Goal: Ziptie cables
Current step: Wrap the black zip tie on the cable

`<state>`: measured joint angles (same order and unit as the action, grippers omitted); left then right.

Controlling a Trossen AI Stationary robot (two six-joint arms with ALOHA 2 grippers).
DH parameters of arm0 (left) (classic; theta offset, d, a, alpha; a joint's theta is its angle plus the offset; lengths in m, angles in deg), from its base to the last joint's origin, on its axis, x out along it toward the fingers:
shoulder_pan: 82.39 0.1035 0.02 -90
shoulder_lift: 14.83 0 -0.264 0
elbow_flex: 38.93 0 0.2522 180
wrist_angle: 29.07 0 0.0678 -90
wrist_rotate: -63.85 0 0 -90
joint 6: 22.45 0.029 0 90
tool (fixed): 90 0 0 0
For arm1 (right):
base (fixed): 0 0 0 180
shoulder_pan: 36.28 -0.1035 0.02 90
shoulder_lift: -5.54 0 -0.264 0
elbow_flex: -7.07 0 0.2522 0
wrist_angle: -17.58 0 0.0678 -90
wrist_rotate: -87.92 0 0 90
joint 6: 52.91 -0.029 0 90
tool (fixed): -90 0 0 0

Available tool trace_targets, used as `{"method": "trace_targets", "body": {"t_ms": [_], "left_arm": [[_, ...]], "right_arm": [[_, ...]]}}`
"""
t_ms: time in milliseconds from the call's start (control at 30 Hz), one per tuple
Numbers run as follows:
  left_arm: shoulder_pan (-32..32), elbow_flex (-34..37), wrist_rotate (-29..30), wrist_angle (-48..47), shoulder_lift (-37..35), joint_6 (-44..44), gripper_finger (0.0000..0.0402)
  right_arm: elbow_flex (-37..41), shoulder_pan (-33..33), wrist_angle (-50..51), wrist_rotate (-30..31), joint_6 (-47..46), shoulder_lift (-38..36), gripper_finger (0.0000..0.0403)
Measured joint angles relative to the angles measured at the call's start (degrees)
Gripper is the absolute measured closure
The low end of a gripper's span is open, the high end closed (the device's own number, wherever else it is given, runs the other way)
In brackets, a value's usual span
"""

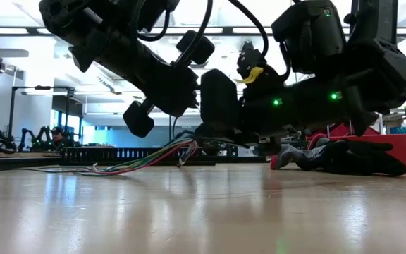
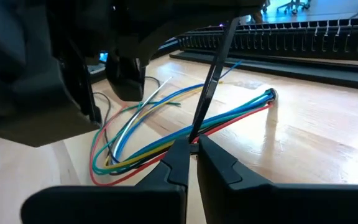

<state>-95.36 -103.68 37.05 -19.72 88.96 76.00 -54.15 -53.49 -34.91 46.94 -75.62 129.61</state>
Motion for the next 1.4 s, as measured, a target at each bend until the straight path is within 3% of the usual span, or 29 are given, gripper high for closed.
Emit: {"method": "trace_targets", "body": {"t_ms": [1400], "left_arm": [[-0.59, 0.02, 0.81, -0.08, 0.00, -1.05, 0.0402]], "right_arm": [[1.41, 1.03, -0.04, -3.01, -9.58, -1.09, 0.0403]]}}
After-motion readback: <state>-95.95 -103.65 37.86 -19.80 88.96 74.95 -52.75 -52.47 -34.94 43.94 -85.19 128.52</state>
